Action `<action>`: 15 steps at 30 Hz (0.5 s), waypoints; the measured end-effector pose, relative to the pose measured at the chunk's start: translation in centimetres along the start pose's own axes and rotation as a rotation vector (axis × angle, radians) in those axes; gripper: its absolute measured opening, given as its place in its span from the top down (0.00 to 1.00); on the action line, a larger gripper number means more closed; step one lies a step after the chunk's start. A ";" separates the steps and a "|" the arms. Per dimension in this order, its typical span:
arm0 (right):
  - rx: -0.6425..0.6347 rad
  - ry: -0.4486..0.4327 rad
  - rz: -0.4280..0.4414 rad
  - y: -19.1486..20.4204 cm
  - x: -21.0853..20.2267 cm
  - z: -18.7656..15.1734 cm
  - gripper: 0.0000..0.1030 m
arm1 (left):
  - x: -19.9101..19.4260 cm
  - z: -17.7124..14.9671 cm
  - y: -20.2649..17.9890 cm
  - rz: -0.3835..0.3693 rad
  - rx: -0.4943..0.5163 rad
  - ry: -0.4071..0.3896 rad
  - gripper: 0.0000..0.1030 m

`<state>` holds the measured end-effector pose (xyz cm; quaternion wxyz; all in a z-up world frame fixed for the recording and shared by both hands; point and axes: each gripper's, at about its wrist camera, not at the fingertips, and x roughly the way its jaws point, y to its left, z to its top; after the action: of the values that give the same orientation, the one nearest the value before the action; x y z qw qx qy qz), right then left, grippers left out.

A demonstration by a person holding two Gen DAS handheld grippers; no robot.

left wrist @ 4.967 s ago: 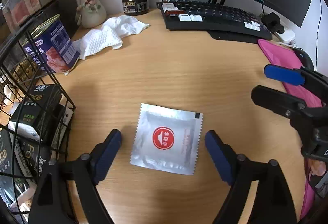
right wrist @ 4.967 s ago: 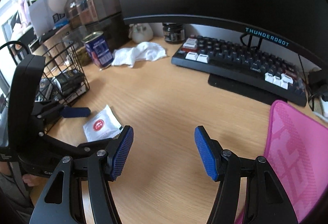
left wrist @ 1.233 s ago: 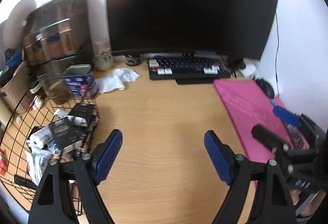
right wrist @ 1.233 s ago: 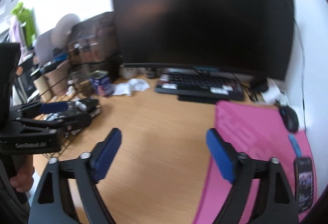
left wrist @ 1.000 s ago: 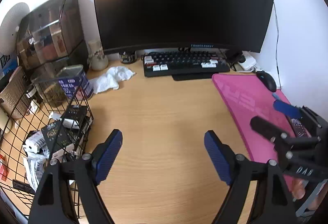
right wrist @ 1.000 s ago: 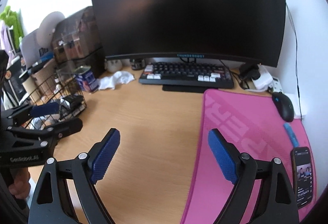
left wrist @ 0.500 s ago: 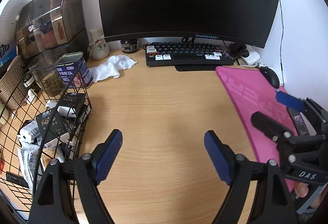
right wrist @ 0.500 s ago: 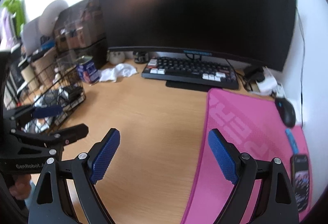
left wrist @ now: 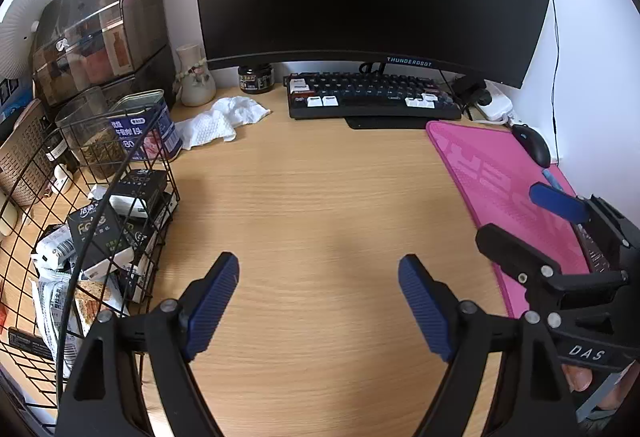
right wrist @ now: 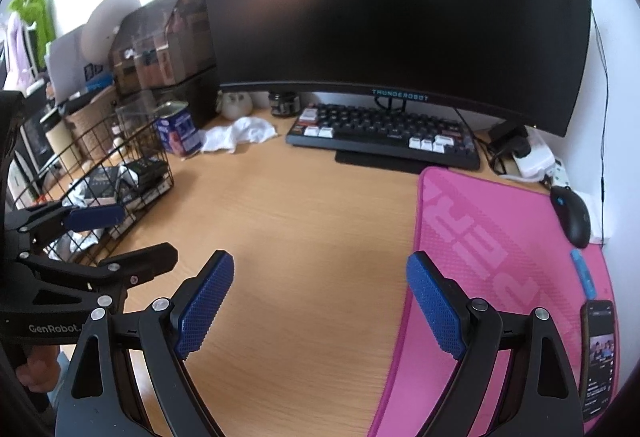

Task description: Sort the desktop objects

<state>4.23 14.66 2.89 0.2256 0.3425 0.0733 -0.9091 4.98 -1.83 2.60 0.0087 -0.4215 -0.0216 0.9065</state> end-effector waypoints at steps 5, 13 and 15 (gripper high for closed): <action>0.001 0.000 -0.002 0.0 0.0 -0.1 0.14 | 0.0 0.0 -0.1 0.000 0.000 0.002 0.19; 0.003 0.007 0.000 0.0 0.2 -0.2 0.14 | 0.4 -0.1 0.0 0.004 -0.004 0.016 0.19; -0.002 0.005 0.002 0.1 0.2 -0.2 0.14 | 0.4 -0.2 0.0 0.005 -0.003 0.016 0.19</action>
<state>4.29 14.53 2.66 0.2268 0.3447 0.0746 -0.9078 4.83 -1.81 2.15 0.0059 -0.4289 -0.0216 0.9031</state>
